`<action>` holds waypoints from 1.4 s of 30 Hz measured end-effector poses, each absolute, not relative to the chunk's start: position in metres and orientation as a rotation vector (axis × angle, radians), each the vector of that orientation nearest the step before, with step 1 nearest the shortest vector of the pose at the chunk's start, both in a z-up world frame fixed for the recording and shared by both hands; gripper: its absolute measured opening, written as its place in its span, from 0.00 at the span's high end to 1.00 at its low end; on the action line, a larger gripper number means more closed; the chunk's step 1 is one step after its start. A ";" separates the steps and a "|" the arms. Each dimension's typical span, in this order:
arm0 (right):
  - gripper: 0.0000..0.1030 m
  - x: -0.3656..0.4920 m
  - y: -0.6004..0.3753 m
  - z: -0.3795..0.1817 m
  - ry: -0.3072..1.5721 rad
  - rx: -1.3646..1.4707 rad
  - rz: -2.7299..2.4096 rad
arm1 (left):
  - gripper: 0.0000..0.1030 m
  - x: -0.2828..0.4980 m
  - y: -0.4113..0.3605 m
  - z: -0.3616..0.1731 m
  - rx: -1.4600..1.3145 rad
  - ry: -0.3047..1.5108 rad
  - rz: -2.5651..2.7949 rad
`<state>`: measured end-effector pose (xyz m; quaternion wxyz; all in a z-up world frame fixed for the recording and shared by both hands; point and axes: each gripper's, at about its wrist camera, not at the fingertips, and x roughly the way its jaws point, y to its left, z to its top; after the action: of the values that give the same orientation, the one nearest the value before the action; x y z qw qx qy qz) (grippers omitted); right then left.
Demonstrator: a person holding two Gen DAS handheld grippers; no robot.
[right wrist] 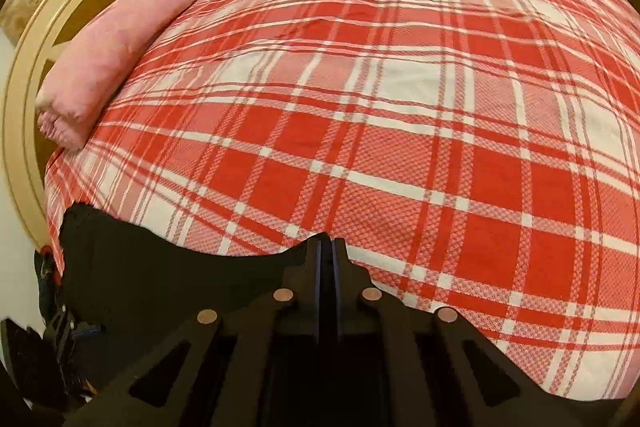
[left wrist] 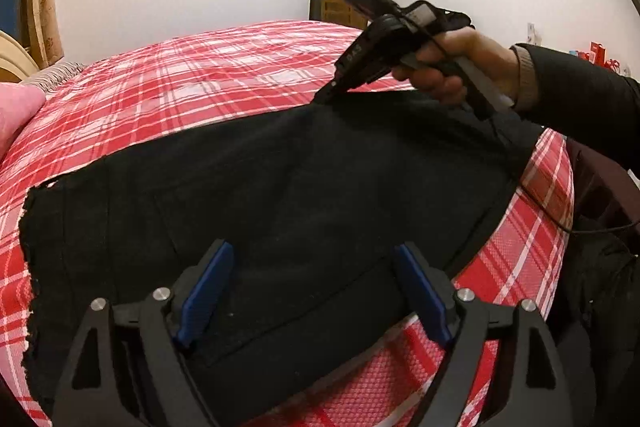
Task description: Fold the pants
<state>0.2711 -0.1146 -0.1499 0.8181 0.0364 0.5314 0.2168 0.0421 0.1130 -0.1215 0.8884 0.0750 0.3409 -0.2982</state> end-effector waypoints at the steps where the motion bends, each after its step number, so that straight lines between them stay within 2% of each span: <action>1: 0.92 0.267 -0.119 -0.146 1.128 0.081 0.478 | 0.16 0.041 0.113 -0.120 0.145 0.712 -0.616; 3: 0.69 0.247 -0.144 -0.130 1.105 0.097 0.467 | 0.16 0.047 0.114 -0.113 0.084 0.722 -0.603; 4: 0.46 0.237 -0.160 -0.123 1.091 0.109 0.482 | 0.16 0.045 0.116 -0.108 0.064 0.719 -0.602; 5: 0.42 0.222 -0.180 -0.114 1.073 0.134 0.492 | 0.16 0.041 0.114 -0.098 0.051 0.695 -0.610; 10: 0.42 0.138 -0.309 -0.072 0.971 0.186 0.325 | 0.18 0.035 0.062 -0.075 0.109 0.636 -0.685; 13: 0.42 0.085 -0.411 -0.058 0.914 0.285 0.097 | 0.25 0.036 0.008 -0.074 0.163 0.651 -0.804; 19: 0.42 0.003 -0.553 -0.068 0.854 0.502 -0.211 | 0.34 0.037 -0.107 -0.085 0.308 0.679 -0.982; 23: 0.42 -0.017 -0.591 -0.085 0.816 0.580 -0.267 | 0.43 0.034 -0.160 -0.091 0.407 0.699 -1.030; 29: 0.42 -0.013 -0.616 -0.106 0.795 0.639 -0.303 | 0.51 0.041 -0.211 -0.110 0.491 0.747 -1.030; 31: 0.42 -0.011 -0.623 -0.113 0.794 0.660 -0.320 | 0.56 0.044 -0.221 -0.117 0.511 0.766 -1.026; 37: 0.42 -0.013 -0.639 -0.133 0.809 0.704 -0.394 | 0.56 0.042 -0.231 -0.120 0.549 0.746 -1.024; 40: 0.42 -0.013 -0.639 -0.134 0.796 0.701 -0.392 | 0.61 0.043 -0.236 -0.120 0.576 0.736 -1.022; 42: 0.49 -0.012 -0.642 -0.134 0.788 0.696 -0.407 | 0.67 0.046 -0.236 -0.118 0.561 0.746 -1.025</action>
<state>-0.0121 -0.6416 -0.1342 0.8452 0.3300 0.3735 -0.1929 0.0463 -0.2357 -0.1182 0.7692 0.2587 0.3440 -0.4724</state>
